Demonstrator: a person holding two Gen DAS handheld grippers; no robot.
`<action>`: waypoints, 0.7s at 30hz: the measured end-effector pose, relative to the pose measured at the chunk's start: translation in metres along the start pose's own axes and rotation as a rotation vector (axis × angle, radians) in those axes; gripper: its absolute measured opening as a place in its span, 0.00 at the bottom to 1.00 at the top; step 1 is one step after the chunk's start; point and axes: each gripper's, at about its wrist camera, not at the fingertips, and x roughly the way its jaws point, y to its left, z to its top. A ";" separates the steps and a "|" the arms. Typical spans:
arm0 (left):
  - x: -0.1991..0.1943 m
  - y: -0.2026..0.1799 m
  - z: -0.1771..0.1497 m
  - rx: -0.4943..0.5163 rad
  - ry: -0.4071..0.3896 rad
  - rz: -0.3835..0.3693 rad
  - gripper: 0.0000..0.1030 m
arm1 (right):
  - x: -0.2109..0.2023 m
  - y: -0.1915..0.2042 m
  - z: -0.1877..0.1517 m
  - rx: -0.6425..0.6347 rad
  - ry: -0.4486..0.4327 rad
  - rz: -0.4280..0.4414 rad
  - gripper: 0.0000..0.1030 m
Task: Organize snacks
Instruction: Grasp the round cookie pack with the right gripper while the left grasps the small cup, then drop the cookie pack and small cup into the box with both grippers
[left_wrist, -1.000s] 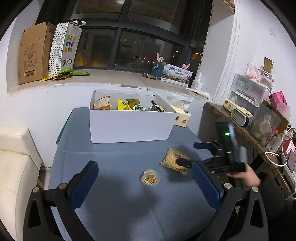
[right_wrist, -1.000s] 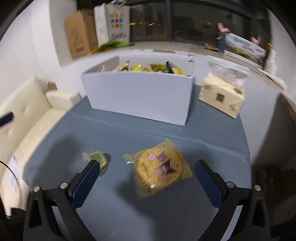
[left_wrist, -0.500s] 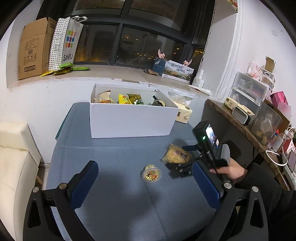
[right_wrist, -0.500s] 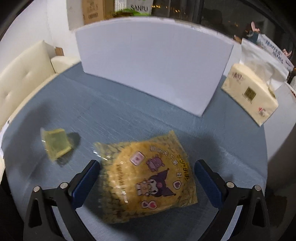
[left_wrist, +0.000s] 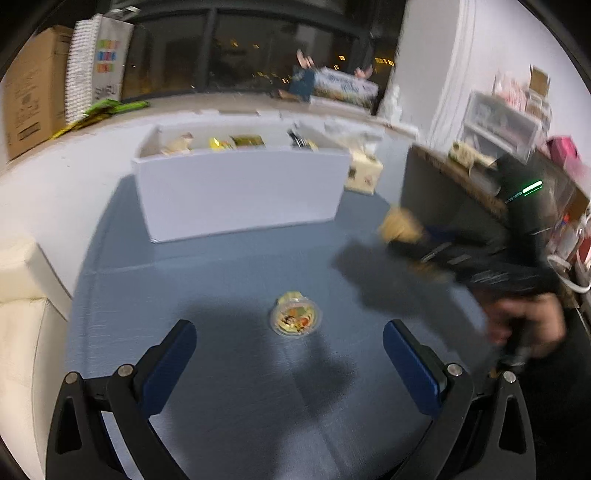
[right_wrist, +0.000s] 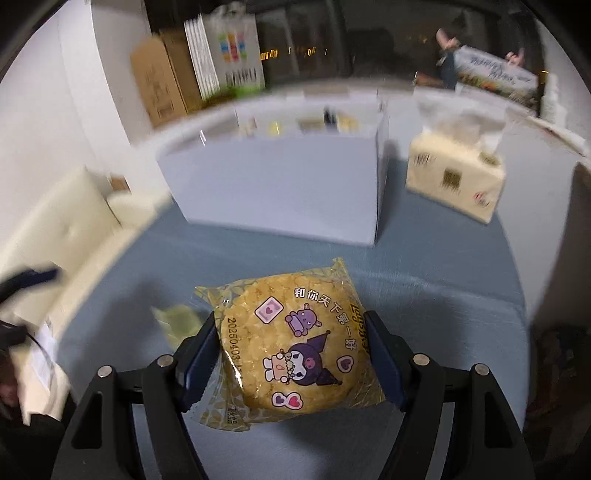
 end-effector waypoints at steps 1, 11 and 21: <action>0.007 -0.002 0.000 0.007 0.011 0.002 1.00 | -0.010 0.003 0.000 0.004 -0.024 0.000 0.76; 0.095 -0.007 0.000 -0.033 0.142 0.059 0.86 | -0.073 0.021 -0.009 0.042 -0.167 0.009 0.76; 0.046 0.009 0.003 -0.056 -0.009 0.003 0.49 | -0.058 0.021 -0.009 0.050 -0.148 0.033 0.76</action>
